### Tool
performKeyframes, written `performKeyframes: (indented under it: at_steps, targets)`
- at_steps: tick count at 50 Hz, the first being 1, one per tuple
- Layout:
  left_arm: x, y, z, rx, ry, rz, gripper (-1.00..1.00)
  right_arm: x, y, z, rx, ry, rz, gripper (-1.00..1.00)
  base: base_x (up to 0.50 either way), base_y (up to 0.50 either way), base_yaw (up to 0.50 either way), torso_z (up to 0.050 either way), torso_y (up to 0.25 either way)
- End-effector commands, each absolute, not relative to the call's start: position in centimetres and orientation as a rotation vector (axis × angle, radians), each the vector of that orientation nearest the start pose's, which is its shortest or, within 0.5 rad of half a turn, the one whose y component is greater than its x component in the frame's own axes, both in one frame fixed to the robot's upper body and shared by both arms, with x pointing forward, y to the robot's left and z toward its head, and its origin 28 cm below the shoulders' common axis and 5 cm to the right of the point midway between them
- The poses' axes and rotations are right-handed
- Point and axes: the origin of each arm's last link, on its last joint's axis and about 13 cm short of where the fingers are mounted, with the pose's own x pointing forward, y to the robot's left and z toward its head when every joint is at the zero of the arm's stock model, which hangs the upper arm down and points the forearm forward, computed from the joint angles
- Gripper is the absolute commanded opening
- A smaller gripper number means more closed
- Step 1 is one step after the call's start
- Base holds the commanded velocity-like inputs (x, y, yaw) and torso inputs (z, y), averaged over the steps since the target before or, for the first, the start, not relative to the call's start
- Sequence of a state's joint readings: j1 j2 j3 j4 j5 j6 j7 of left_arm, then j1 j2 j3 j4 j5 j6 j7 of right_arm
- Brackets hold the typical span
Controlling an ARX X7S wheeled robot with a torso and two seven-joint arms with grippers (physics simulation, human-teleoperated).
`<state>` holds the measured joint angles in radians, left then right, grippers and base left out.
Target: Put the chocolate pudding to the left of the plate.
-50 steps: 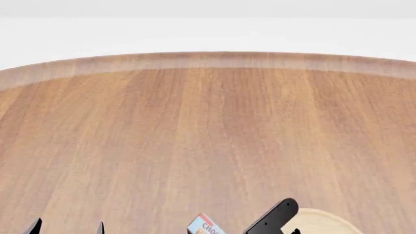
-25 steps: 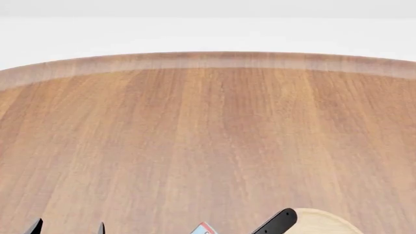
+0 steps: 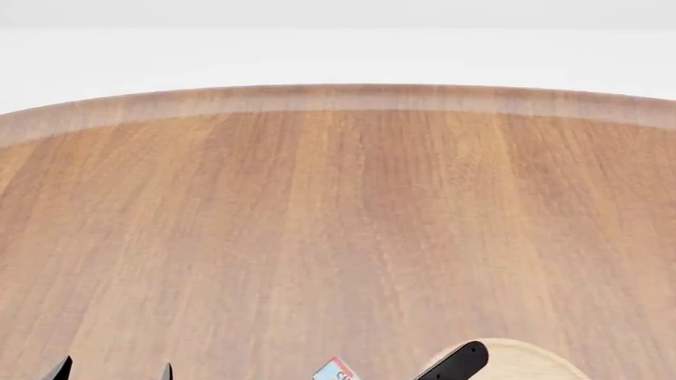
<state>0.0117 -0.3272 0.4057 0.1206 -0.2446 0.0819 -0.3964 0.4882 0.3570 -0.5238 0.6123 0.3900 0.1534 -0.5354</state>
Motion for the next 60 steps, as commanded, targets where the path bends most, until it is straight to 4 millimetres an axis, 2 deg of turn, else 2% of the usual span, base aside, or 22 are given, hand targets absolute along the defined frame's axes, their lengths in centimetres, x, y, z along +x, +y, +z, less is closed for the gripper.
performKeyframes:
  at_steps: [1,2,3,10,45,60]
  targets:
    - [19.2,19.8,2.7,0.023,-0.075,-0.029,1.00,28.5,-15.5,-2.4,-0.103,0.495,0.726,-1.00,0.00,0.00,0.00,0.000,0.000]
    - [19.2,19.7,2.6,0.023,-0.074,-0.030,1.00,28.4,-15.5,-2.3,-0.102,0.499,0.730,-1.00,0.00,0.00,0.00,0.000,0.000]
    - [19.2,19.7,2.7,0.023,-0.074,-0.031,1.00,28.5,-15.5,-2.2,-0.097,0.504,0.731,1.00,0.00,0.00,0.00,0.000,0.000]
    - [19.2,19.7,2.6,0.024,-0.074,-0.033,1.00,28.4,-15.6,-1.6,-0.092,0.483,0.726,1.00,0.00,0.00,0.00,0.000,0.000]
    - [19.1,19.5,2.5,0.027,-0.071,-0.042,1.00,27.2,-15.8,-1.8,-0.083,0.486,0.737,1.00,0.00,0.00,0.00,0.000,0.000]
    - [19.1,19.5,2.5,0.028,-0.070,-0.043,1.00,26.9,-15.7,-1.1,-0.083,0.463,0.743,1.00,0.00,0.00,0.00,0.000,0.000]
